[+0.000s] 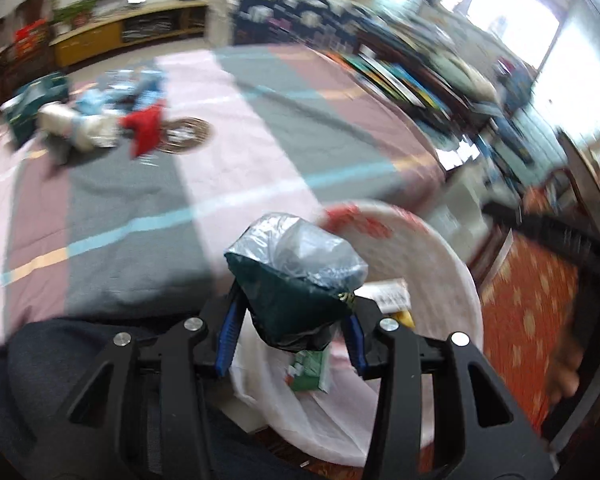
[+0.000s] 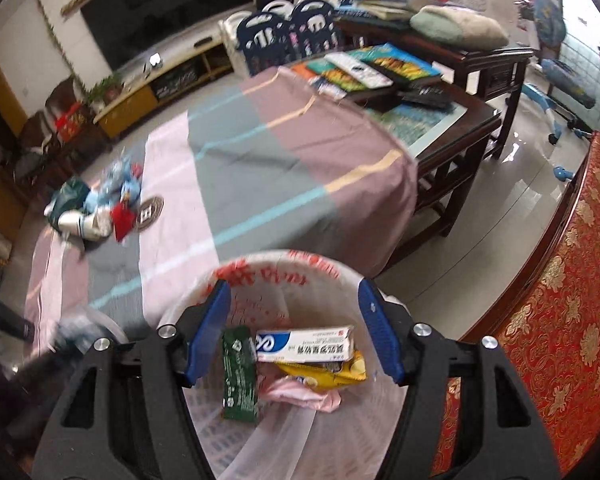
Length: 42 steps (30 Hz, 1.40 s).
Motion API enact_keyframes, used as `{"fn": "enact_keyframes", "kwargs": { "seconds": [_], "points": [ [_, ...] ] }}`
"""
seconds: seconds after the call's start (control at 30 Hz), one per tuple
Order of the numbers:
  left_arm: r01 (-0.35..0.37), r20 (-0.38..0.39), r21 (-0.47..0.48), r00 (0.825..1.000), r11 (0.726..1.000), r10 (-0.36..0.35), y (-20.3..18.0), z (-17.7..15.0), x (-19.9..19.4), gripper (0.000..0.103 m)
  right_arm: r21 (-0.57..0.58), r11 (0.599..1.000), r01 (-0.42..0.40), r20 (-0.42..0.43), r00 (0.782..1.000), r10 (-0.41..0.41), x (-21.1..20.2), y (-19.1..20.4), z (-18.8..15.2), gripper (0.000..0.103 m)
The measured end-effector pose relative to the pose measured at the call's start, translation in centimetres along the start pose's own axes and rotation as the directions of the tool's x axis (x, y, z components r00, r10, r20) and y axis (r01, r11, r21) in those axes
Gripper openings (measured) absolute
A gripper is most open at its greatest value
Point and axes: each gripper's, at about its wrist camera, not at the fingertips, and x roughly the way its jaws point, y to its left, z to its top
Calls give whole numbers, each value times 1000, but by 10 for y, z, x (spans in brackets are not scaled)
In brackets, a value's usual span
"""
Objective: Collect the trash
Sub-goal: 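Open the right tool over the wastebasket while the left tool drops the dark green bag in, then move both open tools back over the trash on the table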
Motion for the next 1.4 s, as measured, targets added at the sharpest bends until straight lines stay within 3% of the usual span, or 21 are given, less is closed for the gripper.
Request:
{"fn": "enact_keyframes", "kwargs": {
  "seconds": [0.1, 0.17, 0.23, 0.37, 0.47, 0.57, 0.73, 1.0, 1.17, 1.4],
  "points": [
    [57, -60, 164, 997, 985, -48, -38, -9, 18, 49, 18, 1000, 10, 27, 1000, -10, -5, -6, 7, 66],
    [92, -83, 235, 994, 967, -75, -55, -15, 25, 59, 33, 999, 9, 31, 999, -10, -6, -11, 9, 66],
    [89, -87, 283, 994, 955, -67, -66, -21, 28, 81, 43, 999, 6, 22, 1000, -7, -4, -13, 9, 66],
    [59, -58, 289, 997, 956, -44, -63, -21, 23, 87, 42, 999, 2, 4, 1000, -2, 1, -11, 5, 66],
    [22, -36, 228, 999, 973, -14, -48, -17, 22, 88, 40, 999, -3, -8, 1000, 4, 4, -8, 1, 66],
    [-78, 3, 148, 997, 986, 78, -26, -11, 18, 88, 35, 999, -7, -15, 1000, 7, 6, -5, 1, 71],
    [-241, 53, -21, 969, 970, 242, 24, 3, 6, 88, 18, 1000, 0, -28, 1000, 0, 10, -1, -2, 73],
    [-348, 48, -294, 925, 890, 378, 117, 14, -15, 91, -9, 1000, -3, -77, 997, 3, 25, 11, -9, 73],
    [-371, 15, -401, 912, 838, 411, 163, 9, -19, 91, -34, 999, -11, -102, 995, 7, 33, 23, -10, 73],
    [-363, 27, -505, 900, 783, 434, 197, -3, -34, 91, -66, 997, -30, -122, 992, 22, 42, 44, -13, 73]
  ]
}}
